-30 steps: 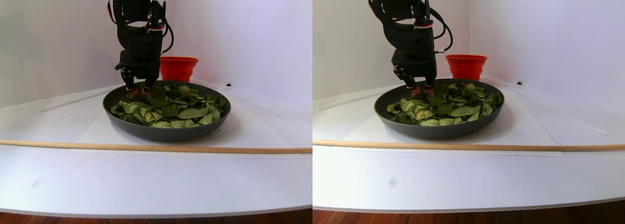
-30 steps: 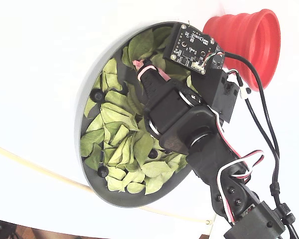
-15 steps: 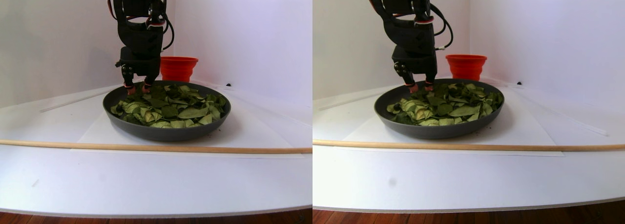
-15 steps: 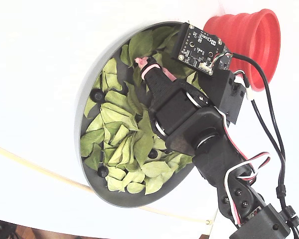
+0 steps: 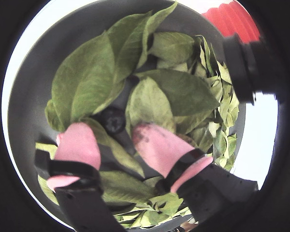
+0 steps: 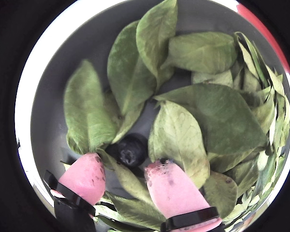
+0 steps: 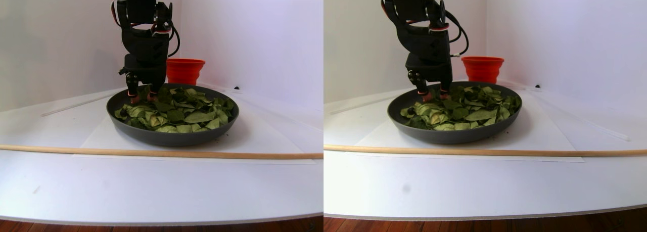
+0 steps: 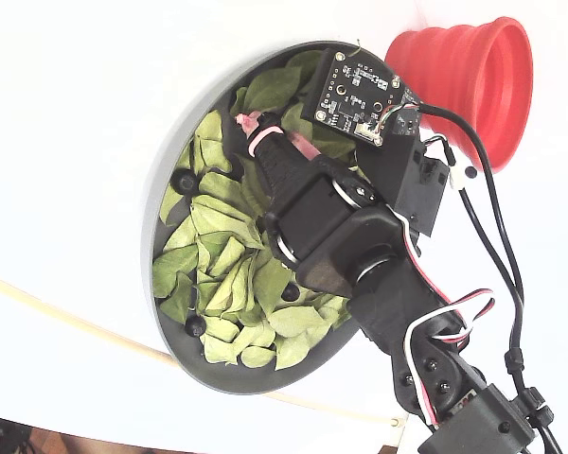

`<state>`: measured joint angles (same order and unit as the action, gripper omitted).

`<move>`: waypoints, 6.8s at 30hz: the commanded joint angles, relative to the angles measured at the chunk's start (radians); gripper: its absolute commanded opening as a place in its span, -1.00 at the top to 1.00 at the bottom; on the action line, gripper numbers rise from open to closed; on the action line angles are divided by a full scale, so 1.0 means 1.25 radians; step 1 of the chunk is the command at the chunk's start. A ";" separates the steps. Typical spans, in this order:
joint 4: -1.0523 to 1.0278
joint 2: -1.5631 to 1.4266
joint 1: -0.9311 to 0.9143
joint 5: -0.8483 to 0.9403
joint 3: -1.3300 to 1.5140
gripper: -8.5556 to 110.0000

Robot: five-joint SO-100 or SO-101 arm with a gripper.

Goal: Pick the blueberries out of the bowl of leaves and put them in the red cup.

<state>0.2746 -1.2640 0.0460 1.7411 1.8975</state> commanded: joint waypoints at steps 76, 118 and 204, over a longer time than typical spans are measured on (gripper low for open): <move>0.001 -0.102 -0.005 -0.020 -0.040 0.74; -0.042 -0.355 -0.231 -0.049 -0.140 0.54; -0.114 -0.161 -0.234 -0.060 0.254 0.69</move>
<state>0.1227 -1.4481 -0.2485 1.6582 2.2381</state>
